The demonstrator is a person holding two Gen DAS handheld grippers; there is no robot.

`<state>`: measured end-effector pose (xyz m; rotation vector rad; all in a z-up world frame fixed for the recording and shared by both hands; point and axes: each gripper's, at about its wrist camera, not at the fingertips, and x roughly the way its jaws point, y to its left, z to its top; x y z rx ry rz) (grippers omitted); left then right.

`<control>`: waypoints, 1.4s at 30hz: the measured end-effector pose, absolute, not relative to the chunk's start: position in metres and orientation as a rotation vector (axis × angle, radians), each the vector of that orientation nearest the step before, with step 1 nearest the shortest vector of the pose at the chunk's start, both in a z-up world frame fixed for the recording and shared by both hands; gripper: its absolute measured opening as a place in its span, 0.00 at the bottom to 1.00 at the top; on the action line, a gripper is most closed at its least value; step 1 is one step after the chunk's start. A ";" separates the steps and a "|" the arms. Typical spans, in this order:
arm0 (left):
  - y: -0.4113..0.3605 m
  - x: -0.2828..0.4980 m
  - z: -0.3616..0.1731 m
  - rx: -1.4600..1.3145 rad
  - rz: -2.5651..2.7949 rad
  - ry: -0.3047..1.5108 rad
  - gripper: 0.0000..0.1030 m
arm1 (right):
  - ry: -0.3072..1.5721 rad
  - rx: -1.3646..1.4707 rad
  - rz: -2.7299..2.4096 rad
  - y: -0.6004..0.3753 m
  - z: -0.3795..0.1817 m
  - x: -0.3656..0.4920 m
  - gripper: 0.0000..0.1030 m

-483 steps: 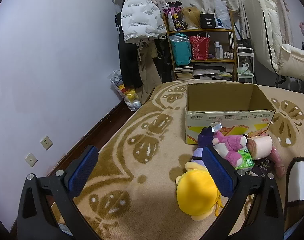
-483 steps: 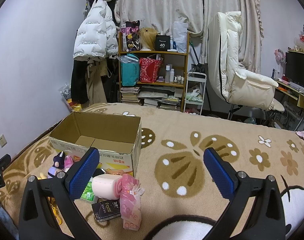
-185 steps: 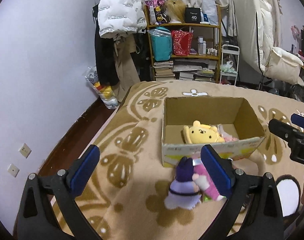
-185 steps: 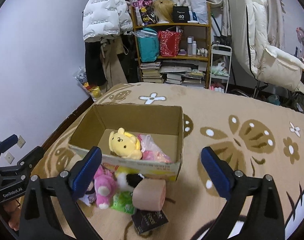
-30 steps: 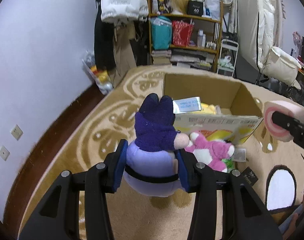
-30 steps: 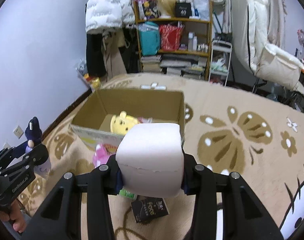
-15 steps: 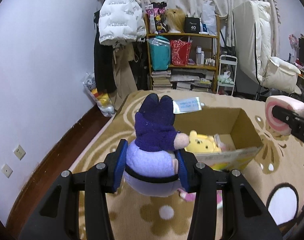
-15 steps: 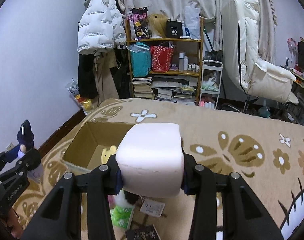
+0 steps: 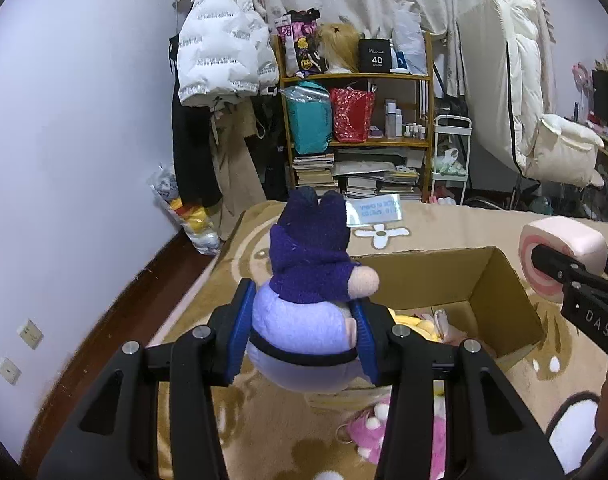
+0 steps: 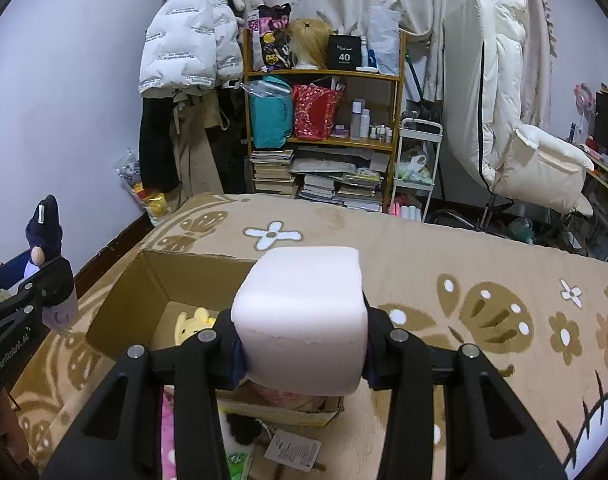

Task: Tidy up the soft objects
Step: 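Lift the lavender doll with the left tool while the right tool carries the foam roll over the box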

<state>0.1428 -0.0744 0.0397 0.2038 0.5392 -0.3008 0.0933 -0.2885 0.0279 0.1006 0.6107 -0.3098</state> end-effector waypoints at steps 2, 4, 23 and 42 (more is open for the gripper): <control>-0.076 0.150 0.034 0.179 -0.310 0.553 0.43 | 0.613 0.109 -0.314 -0.292 0.022 0.097 0.44; -0.076 0.154 0.028 0.158 -0.326 0.573 0.43 | 0.616 0.121 -0.314 -0.296 0.018 0.099 0.44; -0.093 0.157 0.010 0.150 -0.433 0.577 0.44 | 0.675 0.153 -0.249 -0.301 -0.015 0.113 0.46; -0.104 0.169 -0.018 0.161 -0.429 0.688 0.66 | 0.729 0.170 -0.165 -0.296 -0.026 0.117 0.55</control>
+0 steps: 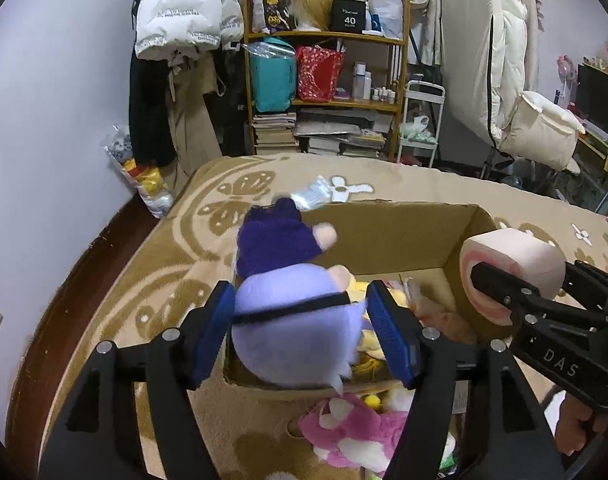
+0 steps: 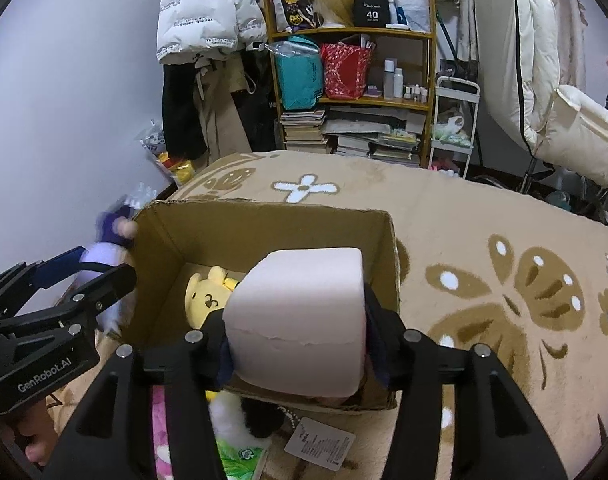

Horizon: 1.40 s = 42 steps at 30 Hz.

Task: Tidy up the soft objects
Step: 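Drop the lavender doll into the box with the left tool while the right tool releases the foam roll, then withdraw both open tools from the box toward the pink plush and black tissue pack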

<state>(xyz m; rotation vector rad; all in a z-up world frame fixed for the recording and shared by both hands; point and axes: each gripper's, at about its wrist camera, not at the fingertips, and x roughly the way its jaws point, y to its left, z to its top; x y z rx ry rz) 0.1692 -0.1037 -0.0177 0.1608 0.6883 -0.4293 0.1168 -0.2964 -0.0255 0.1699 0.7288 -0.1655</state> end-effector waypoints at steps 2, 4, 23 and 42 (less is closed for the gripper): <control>-0.102 0.170 -0.019 0.151 -0.448 0.703 0.67 | 0.738 0.175 -0.164 -0.297 -0.026 0.117 0.57; -0.103 0.171 -0.019 0.146 -0.467 0.714 0.68 | 0.747 0.179 -0.160 -0.297 -0.026 0.117 0.58; -0.097 0.147 0.001 0.238 -0.369 0.700 0.96 | 0.707 0.226 -0.150 -0.297 0.003 0.082 0.88; -0.056 0.076 0.017 0.182 -0.301 0.686 0.96 | 0.741 0.232 -0.197 -0.293 0.013 0.018 1.00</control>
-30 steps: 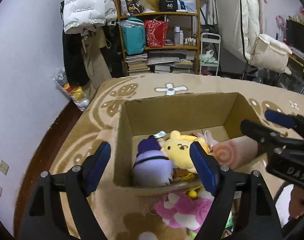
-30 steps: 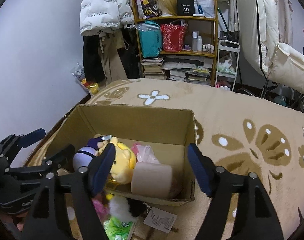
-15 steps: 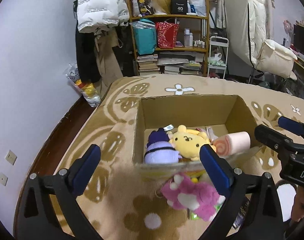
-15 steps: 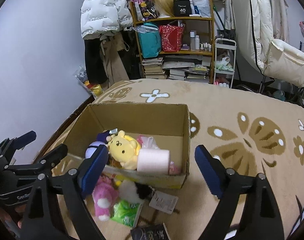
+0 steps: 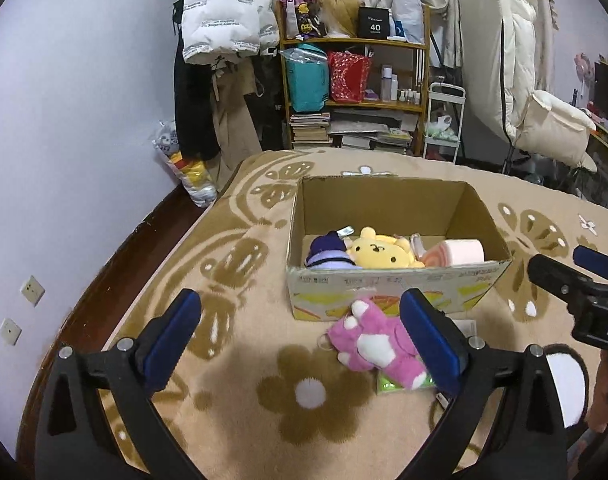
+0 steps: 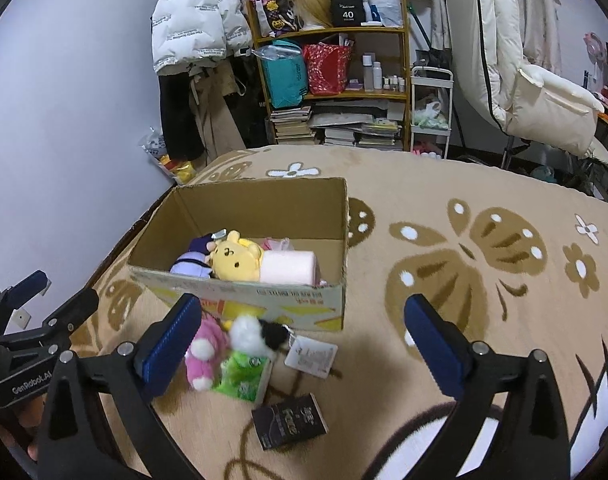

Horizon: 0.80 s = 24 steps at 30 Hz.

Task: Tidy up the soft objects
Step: 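Withdraw both open tools from the box toward the pink plush and black tissue pack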

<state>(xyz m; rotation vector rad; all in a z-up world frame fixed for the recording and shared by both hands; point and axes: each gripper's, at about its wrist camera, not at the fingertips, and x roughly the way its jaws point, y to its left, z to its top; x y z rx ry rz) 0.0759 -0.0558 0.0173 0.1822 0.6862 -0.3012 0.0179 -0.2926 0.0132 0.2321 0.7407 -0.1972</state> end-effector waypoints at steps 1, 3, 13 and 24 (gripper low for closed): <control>-0.055 0.074 0.017 0.181 -0.298 0.688 0.96 | 0.742 0.228 -0.198 -0.292 0.013 0.014 1.00; -0.055 0.070 0.015 0.183 -0.294 0.690 0.96 | 0.744 0.224 -0.195 -0.291 0.012 0.010 1.00; -0.057 0.060 0.012 0.186 -0.305 0.701 0.96 | 0.789 0.186 -0.183 -0.283 -0.004 0.004 1.00; -0.073 0.076 -0.002 0.167 -0.346 0.737 0.96 | 0.897 0.185 -0.177 -0.285 -0.039 0.018 1.00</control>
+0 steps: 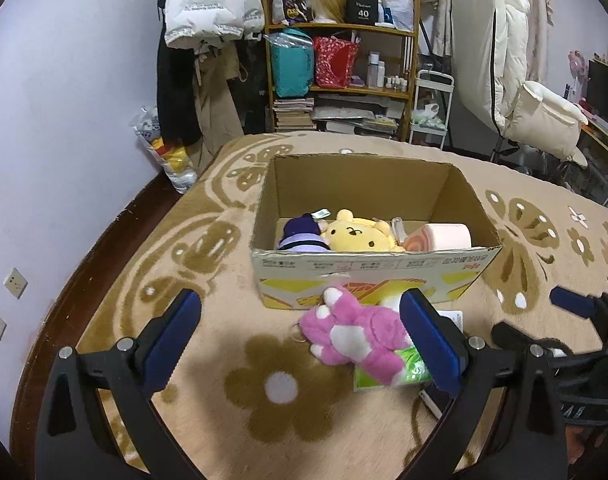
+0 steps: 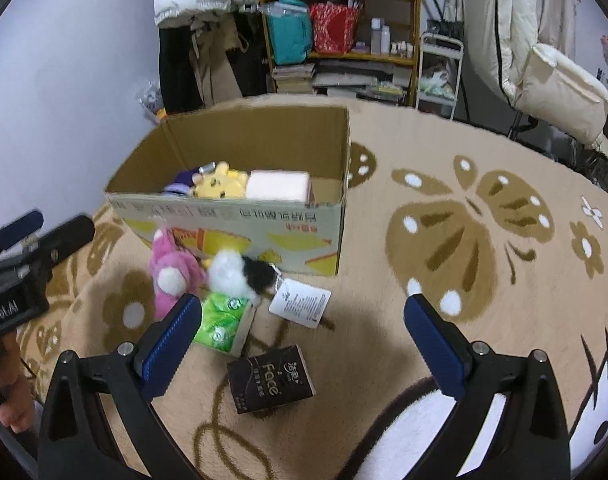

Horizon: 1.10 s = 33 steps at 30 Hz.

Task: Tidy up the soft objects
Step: 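Withdraw both open tools from the box toward the pink plush and black tissue pack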

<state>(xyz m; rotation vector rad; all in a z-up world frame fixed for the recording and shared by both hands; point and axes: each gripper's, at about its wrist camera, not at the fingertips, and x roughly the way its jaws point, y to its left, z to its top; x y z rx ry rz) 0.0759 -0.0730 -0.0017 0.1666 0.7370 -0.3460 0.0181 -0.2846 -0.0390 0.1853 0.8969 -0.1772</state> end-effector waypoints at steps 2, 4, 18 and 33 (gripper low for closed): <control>-0.079 0.082 -0.006 0.166 -0.357 0.750 0.96 | 0.921 0.171 -0.174 -0.283 -0.046 0.021 1.00; -0.084 0.087 -0.010 0.166 -0.369 0.762 0.96 | 0.951 0.159 -0.165 -0.282 -0.053 0.025 1.00; -0.132 0.112 -0.037 0.231 -0.417 0.877 0.96 | 1.064 0.196 -0.114 -0.280 -0.090 0.040 1.00; -0.143 0.116 -0.072 0.308 -0.387 0.981 0.96 | 1.197 0.159 -0.076 -0.268 -0.117 0.040 1.00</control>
